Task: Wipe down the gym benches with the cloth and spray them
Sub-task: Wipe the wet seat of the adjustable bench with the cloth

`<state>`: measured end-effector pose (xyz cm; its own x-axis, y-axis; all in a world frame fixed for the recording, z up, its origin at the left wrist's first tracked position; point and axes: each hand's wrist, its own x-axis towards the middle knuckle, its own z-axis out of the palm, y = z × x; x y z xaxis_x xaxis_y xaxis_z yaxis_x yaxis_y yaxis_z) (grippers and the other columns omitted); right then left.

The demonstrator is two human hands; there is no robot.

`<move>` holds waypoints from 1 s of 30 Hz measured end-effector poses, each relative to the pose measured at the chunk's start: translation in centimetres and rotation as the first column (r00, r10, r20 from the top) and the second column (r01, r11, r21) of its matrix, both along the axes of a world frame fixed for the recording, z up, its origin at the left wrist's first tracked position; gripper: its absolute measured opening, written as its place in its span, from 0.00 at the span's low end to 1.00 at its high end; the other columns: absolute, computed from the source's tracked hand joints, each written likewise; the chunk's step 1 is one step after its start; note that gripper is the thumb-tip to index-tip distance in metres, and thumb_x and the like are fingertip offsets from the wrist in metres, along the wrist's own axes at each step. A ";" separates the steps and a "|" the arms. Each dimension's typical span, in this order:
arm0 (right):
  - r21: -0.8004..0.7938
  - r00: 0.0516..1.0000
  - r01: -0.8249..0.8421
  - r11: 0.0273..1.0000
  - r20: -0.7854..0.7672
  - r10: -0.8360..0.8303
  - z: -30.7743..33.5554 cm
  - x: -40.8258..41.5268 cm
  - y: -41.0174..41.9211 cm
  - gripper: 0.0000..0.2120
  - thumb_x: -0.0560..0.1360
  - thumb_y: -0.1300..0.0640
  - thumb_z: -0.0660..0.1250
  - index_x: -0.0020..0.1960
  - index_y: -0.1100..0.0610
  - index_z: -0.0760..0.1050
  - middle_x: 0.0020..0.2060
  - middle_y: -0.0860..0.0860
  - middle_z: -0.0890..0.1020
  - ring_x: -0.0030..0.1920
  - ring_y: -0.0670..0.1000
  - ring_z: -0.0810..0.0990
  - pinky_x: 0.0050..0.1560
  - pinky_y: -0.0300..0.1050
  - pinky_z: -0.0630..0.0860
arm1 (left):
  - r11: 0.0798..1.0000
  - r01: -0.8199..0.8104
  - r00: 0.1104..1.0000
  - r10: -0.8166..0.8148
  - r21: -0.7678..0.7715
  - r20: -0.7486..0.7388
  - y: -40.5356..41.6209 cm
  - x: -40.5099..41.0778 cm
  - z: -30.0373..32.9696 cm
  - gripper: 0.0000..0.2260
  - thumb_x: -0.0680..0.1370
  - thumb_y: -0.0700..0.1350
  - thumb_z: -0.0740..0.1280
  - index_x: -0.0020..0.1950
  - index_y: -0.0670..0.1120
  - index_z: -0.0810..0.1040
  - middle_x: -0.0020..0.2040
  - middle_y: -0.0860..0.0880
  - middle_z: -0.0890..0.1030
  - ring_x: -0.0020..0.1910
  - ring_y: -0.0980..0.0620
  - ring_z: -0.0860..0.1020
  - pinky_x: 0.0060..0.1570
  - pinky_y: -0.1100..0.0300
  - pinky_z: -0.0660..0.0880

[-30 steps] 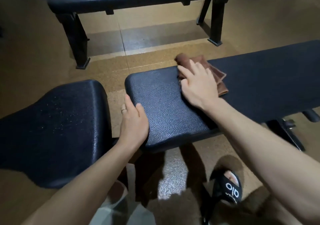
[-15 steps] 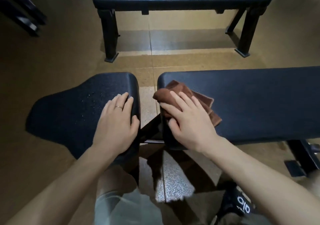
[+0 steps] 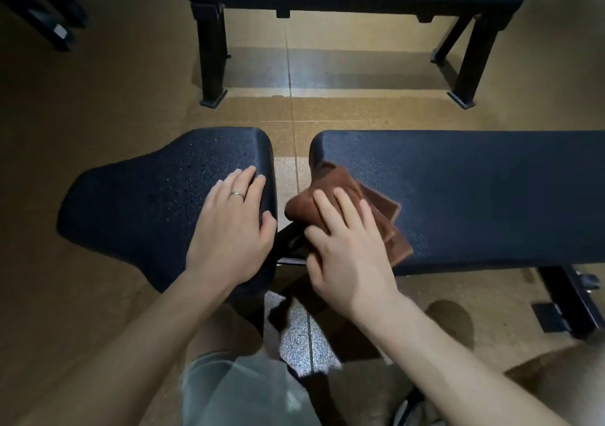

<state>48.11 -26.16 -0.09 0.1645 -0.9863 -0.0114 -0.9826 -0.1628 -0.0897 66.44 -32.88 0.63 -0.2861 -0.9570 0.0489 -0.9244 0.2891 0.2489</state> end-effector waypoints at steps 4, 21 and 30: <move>0.004 0.999 -0.021 1.000 -0.046 0.022 0.0 -0.2 0.9 0.14 0.73 0.47 0.66 0.54 0.50 0.82 0.78 0.57 0.67 0.78 0.65 0.61 0.76 0.68 0.59 | 1.000 0.015 1.000 -0.015 0.002 0.019 0.2 0.1 -0.1 0.27 0.83 0.51 0.56 0.81 0.44 0.62 0.82 0.46 0.62 0.81 0.48 0.57 0.81 0.48 0.54; 0.084 0.977 -0.140 0.987 -0.147 0.151 0.1 1.7 -1.5 0.23 0.72 0.50 0.58 0.56 0.59 0.85 0.68 0.61 0.76 0.75 0.68 0.66 0.74 0.73 0.60 | 1.000 -0.006 0.999 0.006 0.004 -0.044 -0.3 0.2 0.2 0.26 0.81 0.50 0.62 0.79 0.46 0.67 0.79 0.49 0.66 0.80 0.50 0.60 0.80 0.49 0.57; 0.133 0.967 -0.220 0.966 -0.104 0.235 2.0 -1.4 -13.0 0.22 0.74 0.43 0.63 0.61 0.53 0.83 0.64 0.53 0.76 0.74 0.56 0.64 0.79 0.61 0.53 | 0.999 -0.034 0.997 0.033 -0.009 -0.063 0.0 0.1 0.5 0.25 0.80 0.48 0.64 0.78 0.48 0.69 0.79 0.52 0.67 0.79 0.53 0.61 0.78 0.56 0.55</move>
